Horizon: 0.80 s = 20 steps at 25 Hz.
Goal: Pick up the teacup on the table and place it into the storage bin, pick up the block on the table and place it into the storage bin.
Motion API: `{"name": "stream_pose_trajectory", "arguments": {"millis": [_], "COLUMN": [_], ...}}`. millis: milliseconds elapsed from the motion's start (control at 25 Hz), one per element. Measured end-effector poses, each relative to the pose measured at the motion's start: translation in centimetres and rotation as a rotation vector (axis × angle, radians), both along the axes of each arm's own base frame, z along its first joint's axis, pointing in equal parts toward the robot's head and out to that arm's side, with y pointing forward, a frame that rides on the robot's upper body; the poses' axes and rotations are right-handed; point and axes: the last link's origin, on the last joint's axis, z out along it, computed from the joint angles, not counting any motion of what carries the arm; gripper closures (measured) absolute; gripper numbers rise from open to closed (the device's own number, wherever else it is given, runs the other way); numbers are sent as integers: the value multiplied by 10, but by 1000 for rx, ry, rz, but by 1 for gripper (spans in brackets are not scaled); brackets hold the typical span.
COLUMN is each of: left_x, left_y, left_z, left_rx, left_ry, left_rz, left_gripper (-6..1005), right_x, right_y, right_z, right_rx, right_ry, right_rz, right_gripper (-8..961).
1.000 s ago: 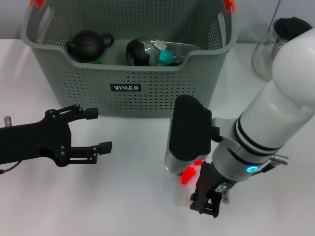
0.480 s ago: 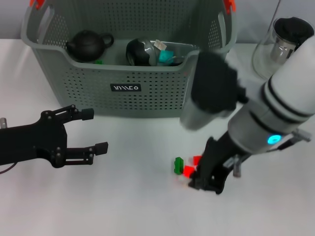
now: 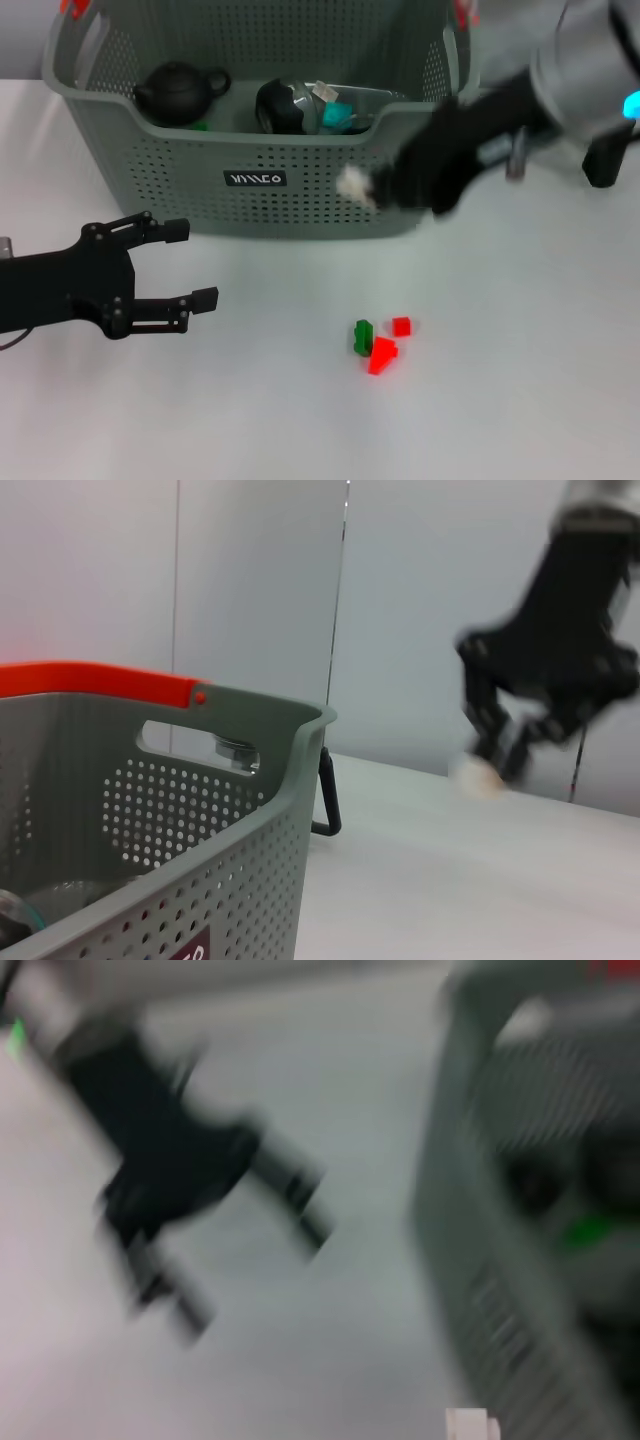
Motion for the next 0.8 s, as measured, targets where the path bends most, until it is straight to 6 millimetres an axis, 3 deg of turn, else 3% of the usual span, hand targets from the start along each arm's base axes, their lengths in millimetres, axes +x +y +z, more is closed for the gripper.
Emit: {"name": "stream_pose_trajectory", "arguments": {"millis": [200,440,720,800], "left_x": [3,7,9,10], "left_y": [2,7,10,11], "left_z": [0,0,1,1], "left_rx": [-2,-7,-9,-10], "left_ry": [-6,-7,-3,-3], "left_rz": [-8,-20,-27,-29], "left_gripper": [79,79,79,79], "right_x": [-15,-15,-5,-3], "right_y": [32,73,88,89], "right_z": [17,16,7,6], "right_rx": [169,323,382,381], "right_ry": [113,193,159,154], "right_rz": [43,9,-34,-42], "right_gripper": [820,816,811,768]}}
